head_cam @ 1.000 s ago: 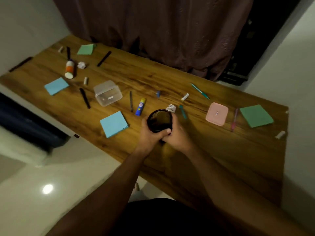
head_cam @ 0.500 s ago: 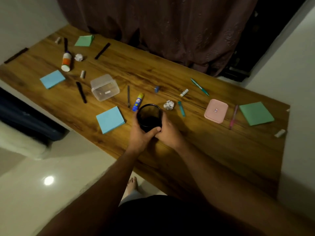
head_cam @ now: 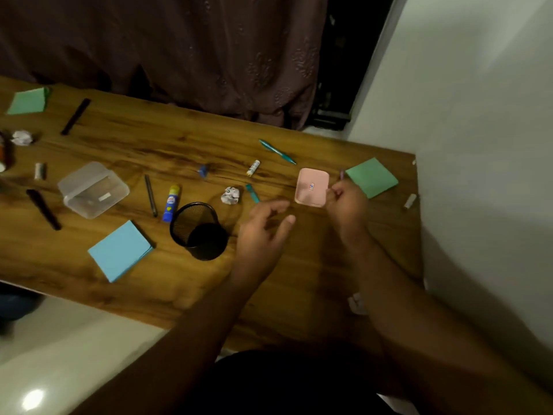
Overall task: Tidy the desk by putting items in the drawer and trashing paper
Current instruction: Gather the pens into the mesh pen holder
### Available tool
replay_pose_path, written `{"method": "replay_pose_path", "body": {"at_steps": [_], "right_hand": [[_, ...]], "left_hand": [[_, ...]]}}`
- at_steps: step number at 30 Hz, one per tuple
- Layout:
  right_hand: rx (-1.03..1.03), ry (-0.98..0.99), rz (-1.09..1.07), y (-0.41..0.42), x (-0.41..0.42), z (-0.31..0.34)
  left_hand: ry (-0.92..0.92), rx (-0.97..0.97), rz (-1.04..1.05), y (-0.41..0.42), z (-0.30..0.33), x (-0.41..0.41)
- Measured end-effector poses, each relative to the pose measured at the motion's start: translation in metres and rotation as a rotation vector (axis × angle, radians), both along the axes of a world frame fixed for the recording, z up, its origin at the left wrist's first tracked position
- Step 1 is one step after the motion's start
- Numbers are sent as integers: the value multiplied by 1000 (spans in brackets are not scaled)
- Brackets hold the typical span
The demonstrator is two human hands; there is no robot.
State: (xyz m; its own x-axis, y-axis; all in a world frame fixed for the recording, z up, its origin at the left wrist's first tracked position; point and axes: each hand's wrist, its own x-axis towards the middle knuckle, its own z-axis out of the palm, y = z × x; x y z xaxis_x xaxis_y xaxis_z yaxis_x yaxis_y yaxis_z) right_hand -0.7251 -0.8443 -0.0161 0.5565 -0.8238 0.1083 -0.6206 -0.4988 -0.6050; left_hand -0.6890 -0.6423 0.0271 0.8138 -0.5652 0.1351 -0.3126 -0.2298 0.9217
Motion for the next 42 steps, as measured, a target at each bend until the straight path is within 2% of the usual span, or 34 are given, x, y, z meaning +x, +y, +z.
{"method": "replay_pose_path", "body": {"at_steps": [3, 6, 8, 12, 15, 17, 19, 21, 24, 26, 28, 32, 34, 37, 42], "right_hand": [[49, 115, -101, -23, -9, -7], [93, 342, -87, -30, -14, -14], [54, 420, -69, -30, -13, -16], [151, 410, -98, -30, -11, -10], [171, 249, -101, -18, -16, -2], [141, 120, 11, 1, -16, 7], [178, 35, 218, 24, -9, 22], [206, 28, 419, 44, 0, 33], [236, 76, 576, 55, 18, 34], [305, 46, 597, 51, 29, 33], [327, -7, 565, 41, 39, 32], [169, -54, 440, 7, 72, 22], [50, 5, 376, -8, 99, 13], [-93, 181, 390, -21, 139, 4], [-305, 455, 394, -34, 173, -13]], "left_hand": [[140, 69, -33, -31, -12, 1], [337, 88, -14, -47, -25, 8], [433, 78, 13, -48, -31, 13], [573, 32, 46, -46, -31, 18], [656, 5, 51, -51, -26, 22], [715, -34, 54, -57, -20, 28], [777, -114, 62, -63, -12, 37], [829, -168, 135, -69, -1, 48], [914, -302, 264, -70, 11, 64], [912, -387, 304, -64, 15, 72], [843, -394, 364, -56, 16, 78], [808, -446, 418, -43, 19, 86], [810, -451, 393, -38, 27, 85], [785, -444, 338, -27, 43, 79], [655, -395, 362, 11, 61, 78]]}}
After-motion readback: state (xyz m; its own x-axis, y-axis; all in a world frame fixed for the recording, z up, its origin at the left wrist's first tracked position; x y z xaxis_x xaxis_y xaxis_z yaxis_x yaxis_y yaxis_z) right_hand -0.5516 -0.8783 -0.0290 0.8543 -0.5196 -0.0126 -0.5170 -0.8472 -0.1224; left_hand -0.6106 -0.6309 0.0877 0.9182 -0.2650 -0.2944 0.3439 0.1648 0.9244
